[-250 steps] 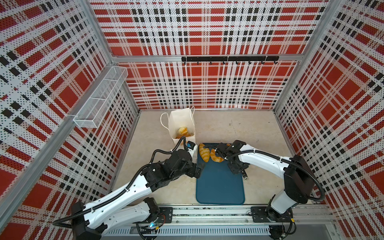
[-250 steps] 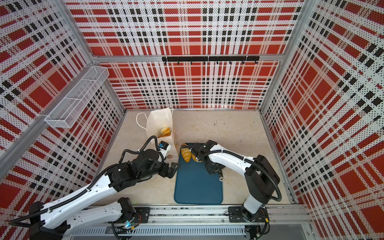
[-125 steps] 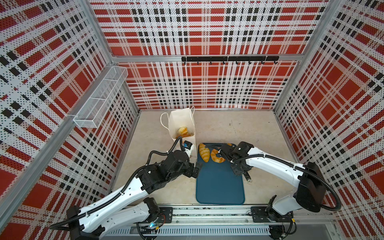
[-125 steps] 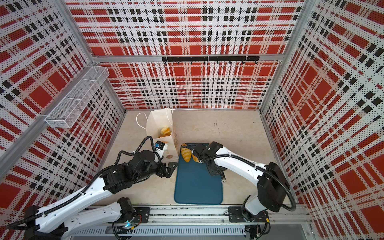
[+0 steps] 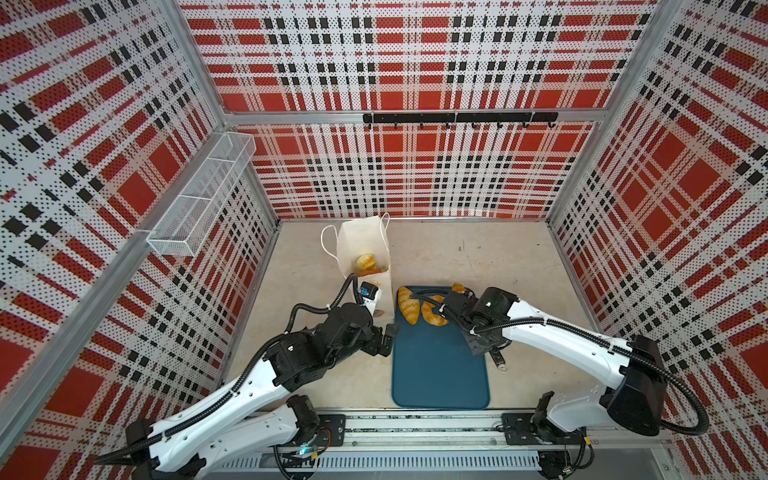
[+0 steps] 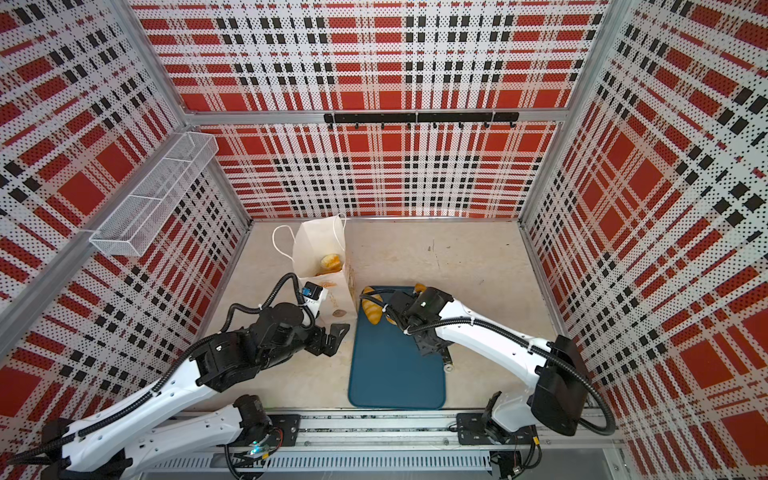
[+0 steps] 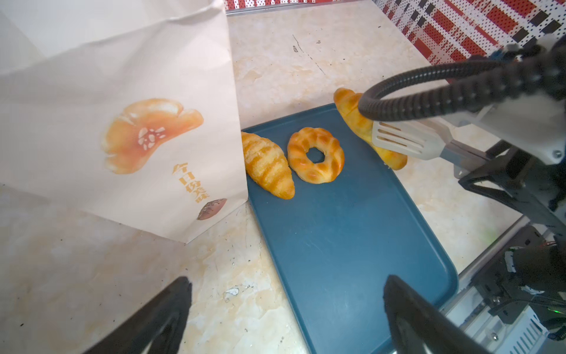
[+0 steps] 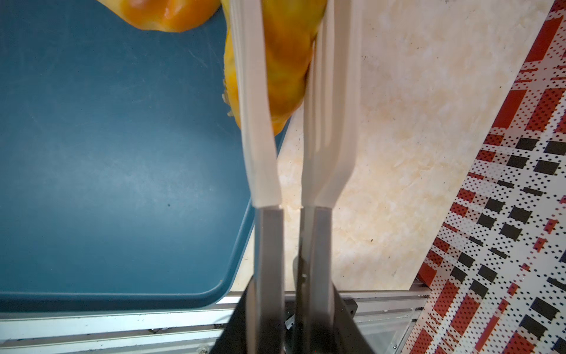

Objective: Place the fake bread into the paper bag
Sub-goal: 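Carry the croissant over the paper bag with the right tongs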

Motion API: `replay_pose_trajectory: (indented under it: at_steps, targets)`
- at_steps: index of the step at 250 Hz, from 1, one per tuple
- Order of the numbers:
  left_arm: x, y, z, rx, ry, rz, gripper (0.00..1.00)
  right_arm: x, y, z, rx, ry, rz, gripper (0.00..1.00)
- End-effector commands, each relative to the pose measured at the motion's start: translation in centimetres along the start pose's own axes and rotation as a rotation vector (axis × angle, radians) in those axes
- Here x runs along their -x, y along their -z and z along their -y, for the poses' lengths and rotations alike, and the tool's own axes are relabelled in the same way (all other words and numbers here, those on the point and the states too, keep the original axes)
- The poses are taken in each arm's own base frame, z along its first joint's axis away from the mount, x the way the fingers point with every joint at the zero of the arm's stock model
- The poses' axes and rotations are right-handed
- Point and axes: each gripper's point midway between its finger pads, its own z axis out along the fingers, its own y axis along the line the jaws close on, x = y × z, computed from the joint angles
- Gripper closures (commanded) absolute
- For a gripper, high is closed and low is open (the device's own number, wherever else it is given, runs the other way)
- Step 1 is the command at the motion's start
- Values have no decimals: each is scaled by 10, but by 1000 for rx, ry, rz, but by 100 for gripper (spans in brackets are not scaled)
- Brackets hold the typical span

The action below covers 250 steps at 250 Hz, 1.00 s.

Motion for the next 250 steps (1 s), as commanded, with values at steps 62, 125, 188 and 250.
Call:
replay_pose_trajectory:
  at_steps: [62, 125, 188, 250]
  targets:
    - [23, 28, -8, 27, -22, 55, 1, 26, 46, -4, 39, -44, 146, 69]
    - [34, 38, -6, 10, -40, 67, 1, 40, 75, -10, 80, -44, 228, 68]
    - [48, 54, -11, 20, -53, 96, 1, 56, 104, -14, 114, -38, 313, 68]
    - [58, 64, -19, 39, -59, 117, 1, 76, 134, -24, 165, -20, 399, 68]
